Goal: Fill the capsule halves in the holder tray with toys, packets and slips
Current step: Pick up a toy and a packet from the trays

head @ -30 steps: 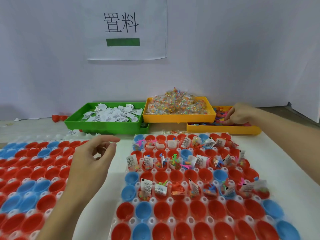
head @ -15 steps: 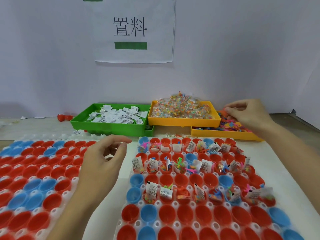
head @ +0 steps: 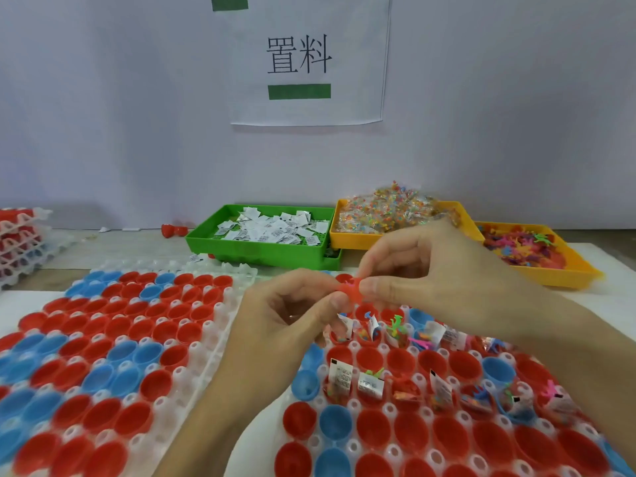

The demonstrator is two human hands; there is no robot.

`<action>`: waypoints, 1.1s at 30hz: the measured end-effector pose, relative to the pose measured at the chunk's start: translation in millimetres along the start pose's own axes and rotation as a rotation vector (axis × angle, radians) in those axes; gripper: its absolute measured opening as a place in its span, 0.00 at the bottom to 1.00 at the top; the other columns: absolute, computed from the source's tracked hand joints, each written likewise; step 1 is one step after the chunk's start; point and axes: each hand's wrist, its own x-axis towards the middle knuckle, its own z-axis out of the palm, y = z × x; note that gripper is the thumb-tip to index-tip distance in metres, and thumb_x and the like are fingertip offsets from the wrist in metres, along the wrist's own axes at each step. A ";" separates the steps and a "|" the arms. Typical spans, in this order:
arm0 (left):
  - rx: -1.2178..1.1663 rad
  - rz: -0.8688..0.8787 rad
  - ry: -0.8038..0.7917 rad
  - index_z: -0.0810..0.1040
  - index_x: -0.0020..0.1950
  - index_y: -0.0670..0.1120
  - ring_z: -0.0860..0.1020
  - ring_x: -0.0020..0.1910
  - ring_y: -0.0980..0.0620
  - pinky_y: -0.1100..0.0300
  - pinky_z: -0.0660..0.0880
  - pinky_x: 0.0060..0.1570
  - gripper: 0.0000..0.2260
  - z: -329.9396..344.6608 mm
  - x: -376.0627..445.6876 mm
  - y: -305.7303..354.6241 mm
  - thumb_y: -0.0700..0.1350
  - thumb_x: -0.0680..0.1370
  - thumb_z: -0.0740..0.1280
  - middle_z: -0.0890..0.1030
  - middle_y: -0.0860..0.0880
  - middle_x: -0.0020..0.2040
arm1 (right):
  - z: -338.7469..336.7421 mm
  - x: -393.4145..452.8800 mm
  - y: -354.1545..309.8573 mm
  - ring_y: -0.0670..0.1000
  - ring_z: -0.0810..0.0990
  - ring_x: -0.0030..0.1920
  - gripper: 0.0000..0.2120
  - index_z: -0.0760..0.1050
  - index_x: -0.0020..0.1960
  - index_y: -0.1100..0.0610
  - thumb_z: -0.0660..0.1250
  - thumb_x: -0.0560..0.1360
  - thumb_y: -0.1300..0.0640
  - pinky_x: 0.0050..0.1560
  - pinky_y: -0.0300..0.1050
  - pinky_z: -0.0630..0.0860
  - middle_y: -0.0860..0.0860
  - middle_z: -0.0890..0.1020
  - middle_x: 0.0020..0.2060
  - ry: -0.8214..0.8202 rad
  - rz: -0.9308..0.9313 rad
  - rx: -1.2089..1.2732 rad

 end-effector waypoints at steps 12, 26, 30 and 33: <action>-0.047 -0.063 0.013 0.83 0.47 0.39 0.80 0.34 0.51 0.62 0.77 0.37 0.09 -4.6 -0.2 -1.2 0.44 0.72 0.70 0.84 0.44 0.37 | 23.2 0.9 1.6 0.45 0.87 0.39 0.01 0.80 0.49 0.54 0.71 0.77 0.58 0.42 0.36 0.82 0.47 0.87 0.36 -0.042 0.147 0.035; 0.415 -0.371 -0.437 0.85 0.42 0.50 0.79 0.41 0.56 0.63 0.74 0.43 0.04 -55.5 -0.6 -1.9 0.42 0.75 0.73 0.84 0.51 0.41 | 12.1 0.9 3.4 0.41 0.85 0.42 0.03 0.82 0.46 0.47 0.69 0.77 0.53 0.53 0.46 0.80 0.41 0.86 0.39 0.020 0.087 -0.153; 0.405 -0.390 -0.480 0.86 0.43 0.49 0.79 0.41 0.54 0.56 0.77 0.49 0.01 -54.7 -0.9 -3.5 0.43 0.74 0.74 0.85 0.50 0.41 | 10.5 -0.1 3.3 0.40 0.84 0.42 0.04 0.82 0.46 0.46 0.69 0.77 0.52 0.53 0.43 0.80 0.39 0.86 0.40 0.024 0.084 -0.167; 0.427 -0.401 -0.487 0.86 0.42 0.49 0.80 0.40 0.56 0.59 0.78 0.48 0.02 -54.7 -0.1 -5.3 0.43 0.74 0.74 0.86 0.50 0.41 | 10.3 0.3 2.7 0.40 0.84 0.43 0.04 0.82 0.46 0.46 0.69 0.77 0.53 0.53 0.44 0.80 0.39 0.86 0.40 0.024 0.076 -0.182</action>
